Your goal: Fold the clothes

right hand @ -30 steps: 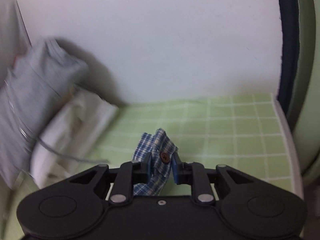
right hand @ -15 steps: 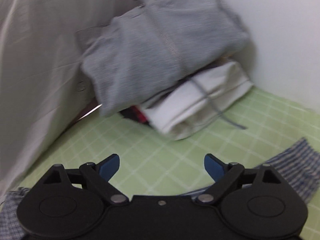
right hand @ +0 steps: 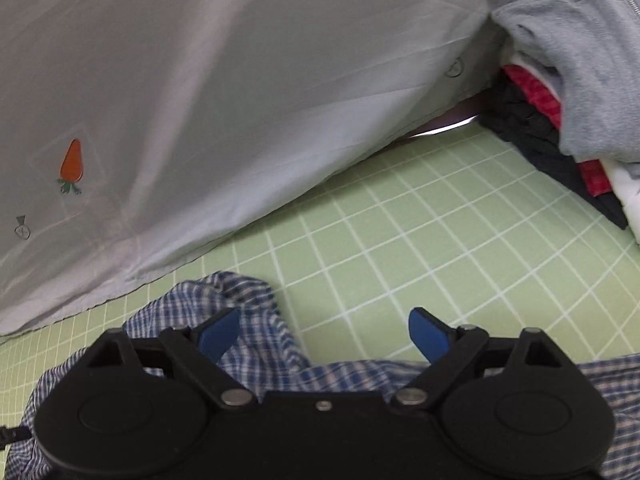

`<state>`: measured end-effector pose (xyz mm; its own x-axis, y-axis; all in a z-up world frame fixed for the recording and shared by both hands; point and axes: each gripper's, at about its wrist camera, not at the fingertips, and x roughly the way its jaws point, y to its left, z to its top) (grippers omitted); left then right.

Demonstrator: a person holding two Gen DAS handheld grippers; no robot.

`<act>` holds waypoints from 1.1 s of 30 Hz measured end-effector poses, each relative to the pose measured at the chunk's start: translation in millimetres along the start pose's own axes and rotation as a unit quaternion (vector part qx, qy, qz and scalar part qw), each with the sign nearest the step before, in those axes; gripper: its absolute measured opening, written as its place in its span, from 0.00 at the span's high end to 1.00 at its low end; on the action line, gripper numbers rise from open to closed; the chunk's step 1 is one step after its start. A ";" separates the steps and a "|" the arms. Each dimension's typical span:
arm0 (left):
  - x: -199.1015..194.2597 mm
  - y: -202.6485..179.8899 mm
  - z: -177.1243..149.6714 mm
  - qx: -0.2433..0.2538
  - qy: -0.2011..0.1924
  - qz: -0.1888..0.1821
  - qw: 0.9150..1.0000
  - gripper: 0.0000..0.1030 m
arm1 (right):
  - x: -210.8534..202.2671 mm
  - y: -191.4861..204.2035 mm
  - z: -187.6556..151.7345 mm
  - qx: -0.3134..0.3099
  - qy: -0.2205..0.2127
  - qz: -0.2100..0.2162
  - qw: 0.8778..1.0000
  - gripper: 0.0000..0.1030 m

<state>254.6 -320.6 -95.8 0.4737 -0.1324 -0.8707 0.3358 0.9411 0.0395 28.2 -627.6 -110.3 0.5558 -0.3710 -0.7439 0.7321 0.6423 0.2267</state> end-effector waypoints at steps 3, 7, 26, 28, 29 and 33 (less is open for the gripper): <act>16.1 -13.5 8.1 0.019 0.003 -0.015 1.000 0.17 | 12.0 6.7 -5.3 -0.016 0.018 -0.010 1.000 0.17; 14.3 -21.6 10.8 0.027 -0.026 -0.036 0.999 0.44 | 21.8 7.7 -8.8 -0.025 0.033 -0.017 0.999 0.36; -120.2 34.4 -168.3 -0.103 0.024 -0.058 0.993 0.95 | -94.1 -60.3 -98.8 -0.010 0.070 0.053 0.996 0.97; -121.4 35.9 -187.8 -0.108 0.044 -0.058 0.991 0.92 | -96.4 -66.3 -119.1 -0.011 0.099 0.051 0.994 0.97; -124.7 36.4 -191.4 -0.115 0.046 -0.056 0.991 0.90 | -100.0 -65.3 -118.8 -0.013 0.096 0.055 0.994 0.97; -145.6 36.0 -183.0 -0.123 0.011 -0.064 0.990 0.75 | -114.3 -61.0 -116.7 -0.022 0.083 0.069 0.994 0.66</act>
<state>48.8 -210.5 -57.3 0.4211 -0.2505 -0.8717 0.1810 0.9650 -0.1899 -125.9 -546.1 -112.4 0.5744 -0.1652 -0.8018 0.6343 0.7089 0.3083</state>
